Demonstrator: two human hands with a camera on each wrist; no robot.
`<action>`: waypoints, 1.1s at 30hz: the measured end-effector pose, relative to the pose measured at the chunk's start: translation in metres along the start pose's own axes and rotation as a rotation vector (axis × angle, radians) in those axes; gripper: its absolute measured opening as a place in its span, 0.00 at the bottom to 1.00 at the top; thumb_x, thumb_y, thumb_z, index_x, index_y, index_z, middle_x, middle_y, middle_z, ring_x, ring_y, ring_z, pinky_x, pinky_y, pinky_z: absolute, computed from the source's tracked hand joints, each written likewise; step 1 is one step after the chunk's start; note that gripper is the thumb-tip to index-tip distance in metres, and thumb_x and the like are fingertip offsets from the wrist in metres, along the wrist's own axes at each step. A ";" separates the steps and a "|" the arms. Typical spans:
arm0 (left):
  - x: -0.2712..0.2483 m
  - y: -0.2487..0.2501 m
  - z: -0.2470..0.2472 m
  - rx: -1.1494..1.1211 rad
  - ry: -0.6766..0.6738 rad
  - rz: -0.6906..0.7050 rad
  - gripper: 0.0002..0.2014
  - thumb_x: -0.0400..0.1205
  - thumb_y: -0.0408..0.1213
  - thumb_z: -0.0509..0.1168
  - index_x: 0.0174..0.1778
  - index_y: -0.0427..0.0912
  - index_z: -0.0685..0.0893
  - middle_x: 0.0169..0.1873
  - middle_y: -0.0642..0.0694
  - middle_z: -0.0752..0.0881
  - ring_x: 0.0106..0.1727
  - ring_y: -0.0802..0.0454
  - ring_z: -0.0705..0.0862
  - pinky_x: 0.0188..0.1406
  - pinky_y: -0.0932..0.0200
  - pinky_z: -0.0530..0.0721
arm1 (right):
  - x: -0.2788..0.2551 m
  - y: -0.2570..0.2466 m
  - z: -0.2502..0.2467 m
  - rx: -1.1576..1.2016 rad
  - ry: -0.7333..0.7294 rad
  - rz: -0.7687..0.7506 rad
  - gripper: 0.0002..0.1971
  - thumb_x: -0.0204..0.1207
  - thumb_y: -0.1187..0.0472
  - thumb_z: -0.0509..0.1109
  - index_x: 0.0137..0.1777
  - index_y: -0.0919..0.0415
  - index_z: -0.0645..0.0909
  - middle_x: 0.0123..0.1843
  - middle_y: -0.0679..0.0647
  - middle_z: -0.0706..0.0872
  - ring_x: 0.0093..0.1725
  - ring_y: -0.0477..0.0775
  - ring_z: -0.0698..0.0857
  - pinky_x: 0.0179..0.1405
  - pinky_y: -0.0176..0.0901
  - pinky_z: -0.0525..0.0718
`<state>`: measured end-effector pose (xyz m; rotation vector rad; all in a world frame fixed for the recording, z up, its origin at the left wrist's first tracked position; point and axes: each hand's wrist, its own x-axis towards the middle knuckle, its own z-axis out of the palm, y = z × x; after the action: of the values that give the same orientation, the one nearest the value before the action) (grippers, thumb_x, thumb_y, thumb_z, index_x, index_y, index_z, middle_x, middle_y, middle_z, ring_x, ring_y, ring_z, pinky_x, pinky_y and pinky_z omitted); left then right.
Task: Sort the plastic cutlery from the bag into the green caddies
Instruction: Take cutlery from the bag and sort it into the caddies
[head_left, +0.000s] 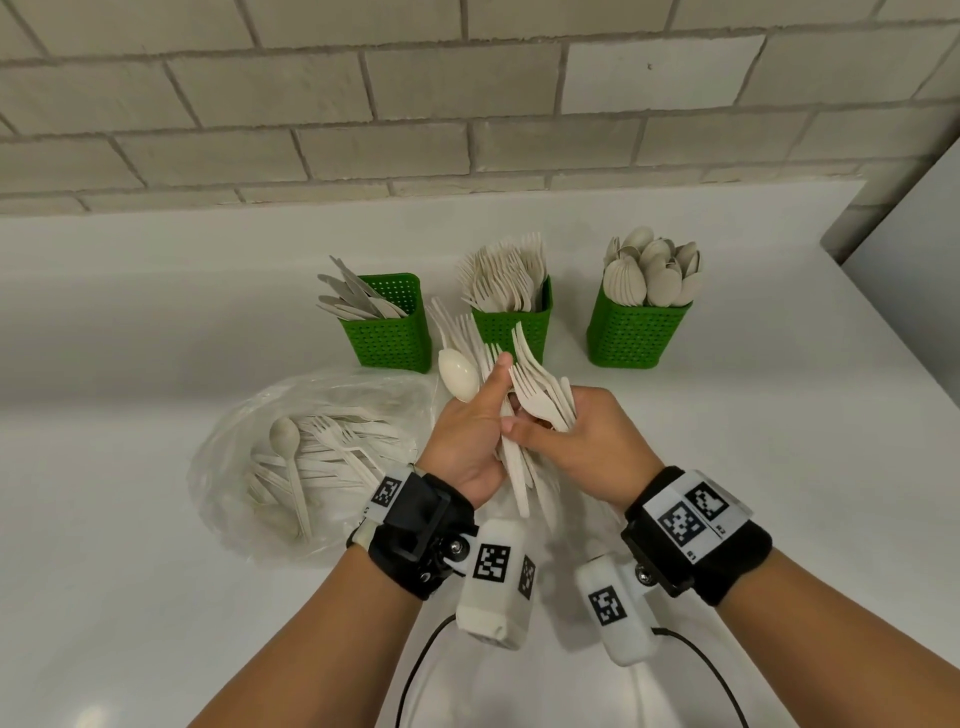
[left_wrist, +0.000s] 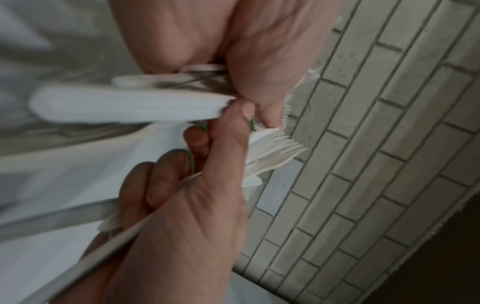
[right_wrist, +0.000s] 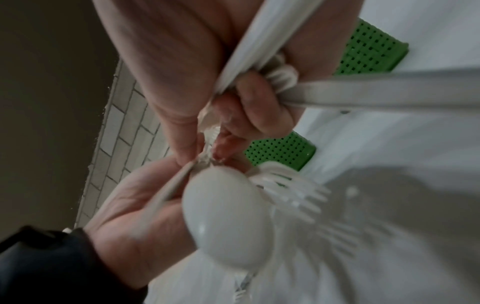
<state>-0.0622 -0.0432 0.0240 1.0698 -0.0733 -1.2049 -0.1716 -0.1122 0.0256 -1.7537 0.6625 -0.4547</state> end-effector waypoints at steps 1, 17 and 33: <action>0.000 0.000 0.000 -0.004 0.008 -0.005 0.22 0.84 0.47 0.64 0.64 0.32 0.83 0.58 0.32 0.88 0.61 0.39 0.87 0.64 0.41 0.83 | 0.001 0.001 0.000 -0.007 -0.001 0.005 0.06 0.74 0.61 0.77 0.40 0.64 0.87 0.36 0.53 0.89 0.35 0.46 0.86 0.40 0.40 0.82; -0.002 0.000 -0.015 -0.097 -0.115 -0.011 0.14 0.85 0.32 0.61 0.64 0.35 0.85 0.37 0.47 0.81 0.37 0.56 0.82 0.40 0.61 0.84 | 0.004 0.001 -0.016 0.260 0.183 0.302 0.14 0.78 0.67 0.64 0.30 0.62 0.73 0.18 0.47 0.71 0.20 0.50 0.67 0.20 0.37 0.62; -0.003 0.012 -0.021 -0.072 -0.169 0.085 0.15 0.85 0.32 0.59 0.66 0.38 0.82 0.36 0.47 0.79 0.38 0.55 0.78 0.44 0.59 0.81 | 0.001 0.003 -0.034 0.288 0.023 0.297 0.05 0.77 0.62 0.75 0.41 0.58 0.82 0.26 0.47 0.75 0.27 0.46 0.70 0.33 0.39 0.67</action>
<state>-0.0430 -0.0281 0.0219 0.8926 -0.2030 -1.2101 -0.1923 -0.1381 0.0320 -1.3549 0.8164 -0.3460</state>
